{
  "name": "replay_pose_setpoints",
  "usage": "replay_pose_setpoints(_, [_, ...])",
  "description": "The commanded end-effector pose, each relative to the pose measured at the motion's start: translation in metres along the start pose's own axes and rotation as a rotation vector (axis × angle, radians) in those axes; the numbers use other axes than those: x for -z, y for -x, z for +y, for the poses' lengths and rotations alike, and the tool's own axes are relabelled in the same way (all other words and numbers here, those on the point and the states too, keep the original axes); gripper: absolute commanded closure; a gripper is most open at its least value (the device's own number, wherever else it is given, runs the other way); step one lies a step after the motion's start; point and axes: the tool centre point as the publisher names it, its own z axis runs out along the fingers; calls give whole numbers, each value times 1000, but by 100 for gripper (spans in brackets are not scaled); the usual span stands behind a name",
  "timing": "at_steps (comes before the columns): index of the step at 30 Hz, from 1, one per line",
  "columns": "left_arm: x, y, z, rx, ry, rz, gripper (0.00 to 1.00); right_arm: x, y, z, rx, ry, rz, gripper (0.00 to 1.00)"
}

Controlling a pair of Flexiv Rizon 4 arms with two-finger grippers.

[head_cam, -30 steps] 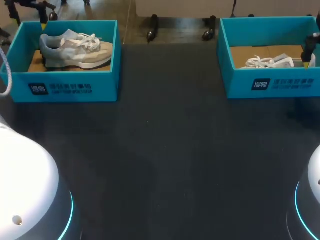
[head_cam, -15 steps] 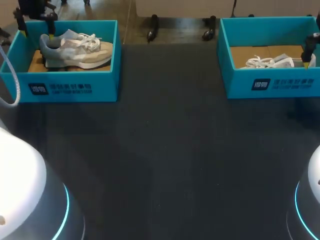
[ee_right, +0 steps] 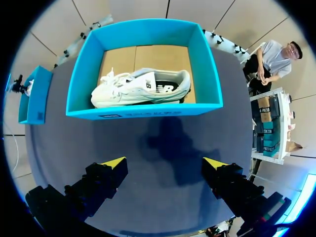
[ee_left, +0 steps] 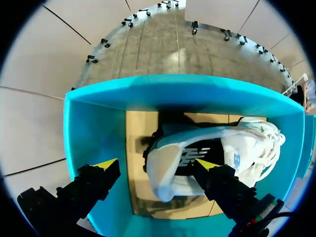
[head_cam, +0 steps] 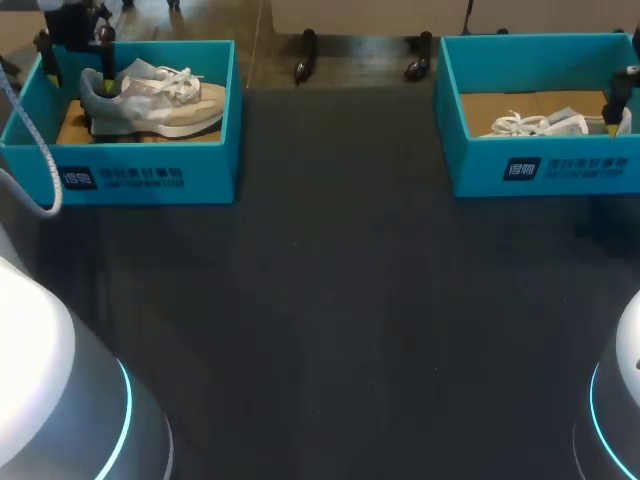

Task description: Take the shoe out of the shoebox, open the shoe tongue, remove and reinsert the insole, then place the shoe into the shoebox

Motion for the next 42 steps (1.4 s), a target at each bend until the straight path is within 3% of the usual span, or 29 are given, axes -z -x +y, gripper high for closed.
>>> replay_pose_setpoints(1, [-13, -1, -14, 7, 49, 14, 0, 0, 0, 0, 1, 0, 0, 0])
replay_pose_setpoints(18, [-34, 0, -8, 19, 88, 61, 2, 0, 0, 0, 1, 0, 0, 0])
replay_pose_setpoints(32, [-43, -2, 0, 22, 101, 92, 17, 0, 0, 0, 1, 0, 0, 0])
replay_pose_setpoints(38, [-47, 0, 0, 38, 100, 101, 29, 0, 0, 0, 1, 0, 0, 0])
replay_pose_setpoints(42, [-47, 3, 0, 42, 96, 116, 29, 0, 0, 0, 1, 0, 0, 0])
